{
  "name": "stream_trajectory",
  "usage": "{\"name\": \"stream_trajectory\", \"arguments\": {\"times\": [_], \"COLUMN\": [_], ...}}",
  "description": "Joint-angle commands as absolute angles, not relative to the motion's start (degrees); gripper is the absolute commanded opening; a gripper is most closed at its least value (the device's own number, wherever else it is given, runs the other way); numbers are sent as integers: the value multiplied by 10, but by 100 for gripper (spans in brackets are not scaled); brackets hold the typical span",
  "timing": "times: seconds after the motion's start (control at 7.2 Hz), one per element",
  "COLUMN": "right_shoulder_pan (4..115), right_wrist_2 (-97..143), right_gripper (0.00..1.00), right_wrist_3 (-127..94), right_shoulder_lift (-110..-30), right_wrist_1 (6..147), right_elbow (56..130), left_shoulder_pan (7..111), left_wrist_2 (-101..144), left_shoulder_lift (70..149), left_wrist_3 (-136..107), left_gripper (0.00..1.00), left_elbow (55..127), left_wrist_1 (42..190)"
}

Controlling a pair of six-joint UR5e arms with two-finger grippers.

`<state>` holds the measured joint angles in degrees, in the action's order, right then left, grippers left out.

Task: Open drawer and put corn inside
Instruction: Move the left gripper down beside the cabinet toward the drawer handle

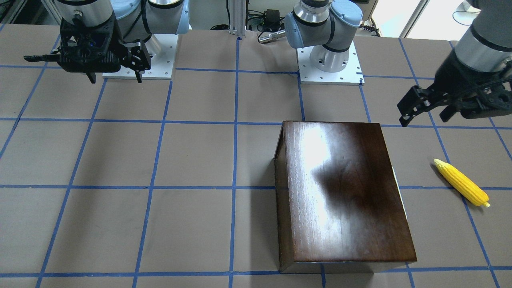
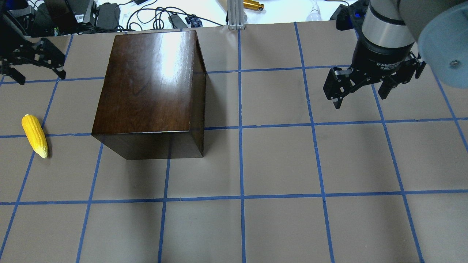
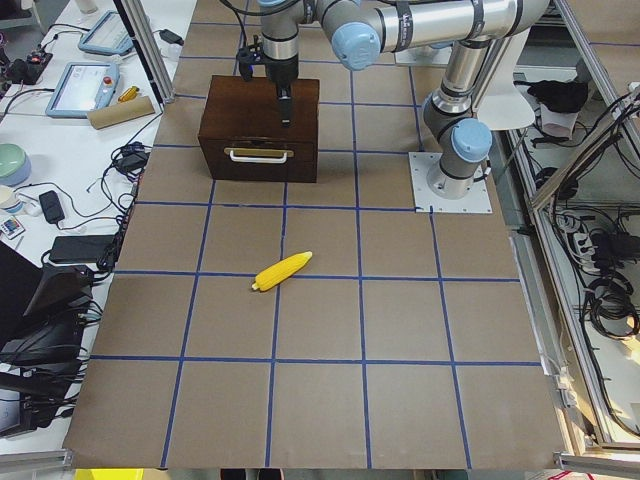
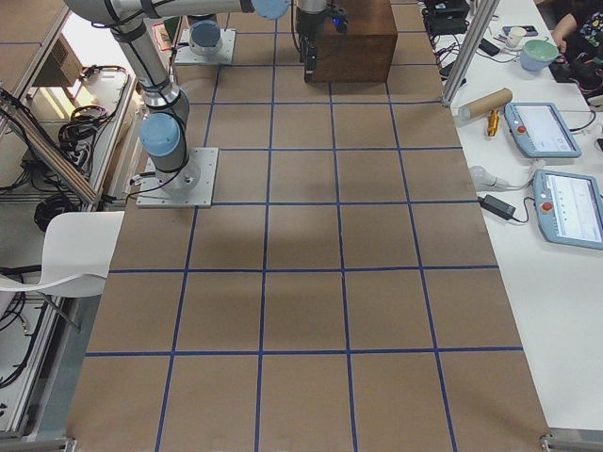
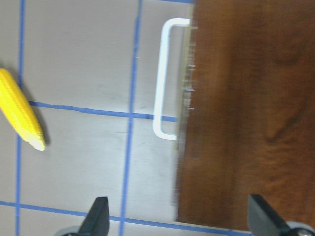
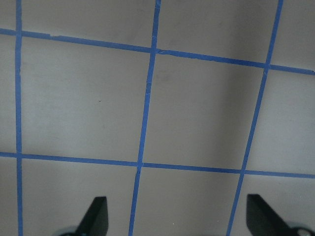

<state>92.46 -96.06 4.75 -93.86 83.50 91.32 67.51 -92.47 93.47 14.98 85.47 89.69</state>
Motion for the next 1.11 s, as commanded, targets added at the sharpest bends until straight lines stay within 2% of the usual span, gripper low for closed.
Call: {"name": "stream_trajectory", "arguments": {"times": [0.0,0.69,0.97], "right_shoulder_pan": [925,925,925], "right_wrist_2": [-961,-961,-961], "right_gripper": [100,100,100], "right_wrist_3": [47,47,48], "right_shoulder_lift": [-938,-939,-938], "right_wrist_1": [835,835,835], "right_elbow": [913,913,913], "left_shoulder_pan": [599,594,594], "left_wrist_2": [-921,-919,-918], "left_shoulder_lift": [961,1098,1124], "left_wrist_3": [245,249,248], "left_gripper": [100,100,100], "left_elbow": [848,848,848], "left_wrist_1": [892,801,795]}}
